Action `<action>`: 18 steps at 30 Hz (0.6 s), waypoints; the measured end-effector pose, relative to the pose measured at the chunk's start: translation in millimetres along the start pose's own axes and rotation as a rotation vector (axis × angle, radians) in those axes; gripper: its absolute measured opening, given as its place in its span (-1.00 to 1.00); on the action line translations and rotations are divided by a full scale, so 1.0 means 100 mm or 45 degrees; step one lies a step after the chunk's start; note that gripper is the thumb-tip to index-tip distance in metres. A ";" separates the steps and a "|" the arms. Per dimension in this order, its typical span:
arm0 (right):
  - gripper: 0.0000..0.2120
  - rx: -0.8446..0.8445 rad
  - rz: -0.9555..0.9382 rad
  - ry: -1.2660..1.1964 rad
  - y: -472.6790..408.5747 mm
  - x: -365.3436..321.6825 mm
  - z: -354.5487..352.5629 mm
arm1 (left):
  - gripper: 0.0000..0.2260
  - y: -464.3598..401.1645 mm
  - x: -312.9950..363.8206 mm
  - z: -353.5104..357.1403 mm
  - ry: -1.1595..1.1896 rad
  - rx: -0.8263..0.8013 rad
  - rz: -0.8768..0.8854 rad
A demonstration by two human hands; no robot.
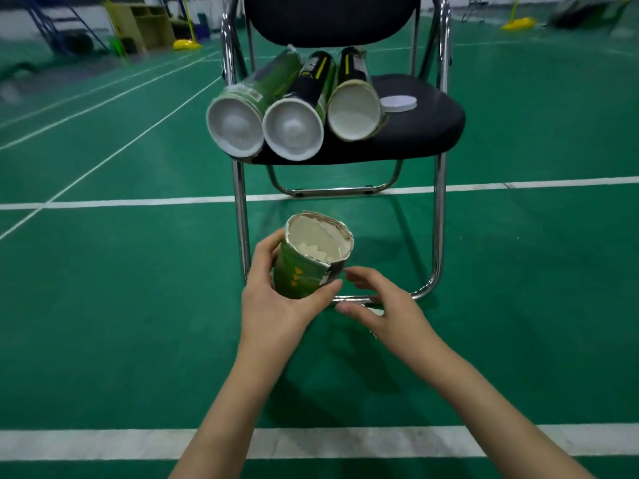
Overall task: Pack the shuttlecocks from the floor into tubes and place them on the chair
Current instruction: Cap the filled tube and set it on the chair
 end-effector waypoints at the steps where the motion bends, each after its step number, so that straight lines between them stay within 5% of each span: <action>1: -0.52 0.012 0.042 -0.030 -0.01 0.09 0.02 | -0.34 0.02 -0.03 -0.01 -0.054 -0.009 0.008; 18: -0.73 0.131 0.585 -0.241 -0.18 1.63 0.22 | -0.29 -0.11 -0.39 0.31 -0.473 -0.227 0.196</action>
Point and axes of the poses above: each hand's wrist, its own y-axis away from the middle knuckle, its own z-axis out of the palm, x = y × z, the point moved 6 cm from there along -y, towards the middle knuckle, and after that the axes turned 6 degrees about z, right-handed, at the moved point
